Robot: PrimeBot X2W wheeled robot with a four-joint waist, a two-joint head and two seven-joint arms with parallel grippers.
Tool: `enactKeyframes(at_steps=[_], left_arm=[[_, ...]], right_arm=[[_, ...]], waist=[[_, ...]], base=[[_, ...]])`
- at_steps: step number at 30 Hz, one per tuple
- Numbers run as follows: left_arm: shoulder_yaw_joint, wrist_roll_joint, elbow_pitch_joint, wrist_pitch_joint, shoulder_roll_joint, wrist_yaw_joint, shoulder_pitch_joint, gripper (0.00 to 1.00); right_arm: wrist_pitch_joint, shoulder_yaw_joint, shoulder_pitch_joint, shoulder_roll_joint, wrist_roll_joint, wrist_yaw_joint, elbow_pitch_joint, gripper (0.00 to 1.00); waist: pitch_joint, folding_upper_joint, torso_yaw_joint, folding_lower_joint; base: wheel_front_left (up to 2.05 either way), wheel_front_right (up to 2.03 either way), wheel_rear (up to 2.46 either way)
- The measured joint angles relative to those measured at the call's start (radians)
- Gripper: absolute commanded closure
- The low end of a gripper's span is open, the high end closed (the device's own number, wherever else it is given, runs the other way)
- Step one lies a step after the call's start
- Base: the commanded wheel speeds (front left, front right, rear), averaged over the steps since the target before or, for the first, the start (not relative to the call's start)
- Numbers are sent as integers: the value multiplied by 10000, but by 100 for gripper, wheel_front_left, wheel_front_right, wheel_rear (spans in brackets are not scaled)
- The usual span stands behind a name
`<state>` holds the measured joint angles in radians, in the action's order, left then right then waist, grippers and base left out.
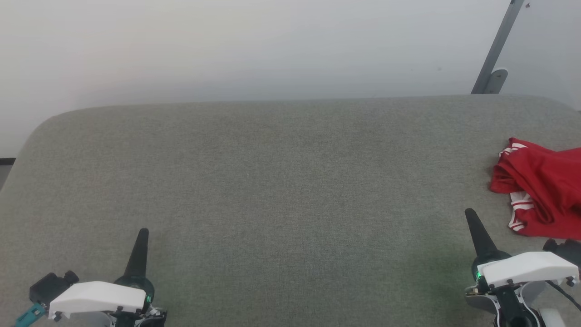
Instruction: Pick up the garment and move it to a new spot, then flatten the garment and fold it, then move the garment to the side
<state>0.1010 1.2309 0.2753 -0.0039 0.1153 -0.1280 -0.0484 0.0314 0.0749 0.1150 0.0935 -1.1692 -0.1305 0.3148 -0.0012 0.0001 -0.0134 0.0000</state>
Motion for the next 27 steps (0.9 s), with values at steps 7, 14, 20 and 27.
enactKeyframes(at_steps=[7,14,20,27], left_arm=[[17,527,-40,169,-88,0,-114,100],[33,1007,-84,326,-194,0,-176,100],[42,1476,-117,466,-261,0,-201,100],[56,1973,-148,623,-337,0,-317,100]], right_arm=[[132,61,-26,-63,-646,0,-115,100],[224,123,-26,-127,-1258,0,-197,100],[324,167,-27,-171,-1758,0,-272,100],[414,215,-28,-224,-2314,0,-357,100]], waist=[[5,0,16,0],[10,0,32,0],[15,0,46,0],[20,0,63,0]], base=[[0,0,0],[0,0,0],[0,0,0],[0,0,0]])
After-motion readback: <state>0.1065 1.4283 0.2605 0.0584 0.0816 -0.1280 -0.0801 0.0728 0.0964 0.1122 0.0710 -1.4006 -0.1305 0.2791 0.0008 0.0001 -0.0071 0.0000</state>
